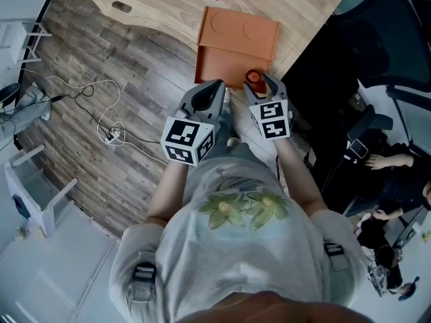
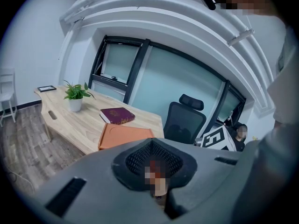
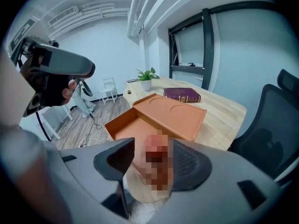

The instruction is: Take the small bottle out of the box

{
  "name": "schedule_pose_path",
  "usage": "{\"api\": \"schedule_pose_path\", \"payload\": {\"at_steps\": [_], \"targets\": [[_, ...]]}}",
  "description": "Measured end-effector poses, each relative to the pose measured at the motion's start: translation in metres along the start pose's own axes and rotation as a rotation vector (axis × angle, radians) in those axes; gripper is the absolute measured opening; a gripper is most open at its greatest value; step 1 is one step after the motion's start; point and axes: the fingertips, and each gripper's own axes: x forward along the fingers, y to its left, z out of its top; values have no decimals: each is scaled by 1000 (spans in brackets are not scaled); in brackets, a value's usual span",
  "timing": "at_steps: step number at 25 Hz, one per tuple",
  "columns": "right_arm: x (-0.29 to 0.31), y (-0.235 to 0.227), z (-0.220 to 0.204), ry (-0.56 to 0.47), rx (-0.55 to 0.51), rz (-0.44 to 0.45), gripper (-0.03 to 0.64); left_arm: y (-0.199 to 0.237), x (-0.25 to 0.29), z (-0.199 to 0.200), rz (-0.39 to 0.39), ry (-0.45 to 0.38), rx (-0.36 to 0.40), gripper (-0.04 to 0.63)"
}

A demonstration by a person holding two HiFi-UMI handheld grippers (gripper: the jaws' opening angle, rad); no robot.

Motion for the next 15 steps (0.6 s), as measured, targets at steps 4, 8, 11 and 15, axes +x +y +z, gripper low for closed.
{"api": "schedule_pose_path", "payload": {"at_steps": [4,8,11,15], "targets": [[8,-1,-7,19,3,-3,209,4,1,-2,1,1,-5,8],[16,-2,-11,36,1,-5,209,9,1,-4,5,7,-9,7],[20,-3,-14,48,0,-7,209,11,2,-4,10,12,-11,8],[26,-4,-17,59,-2,-12,209,16,2,-5,14,16,-13,8]]}}
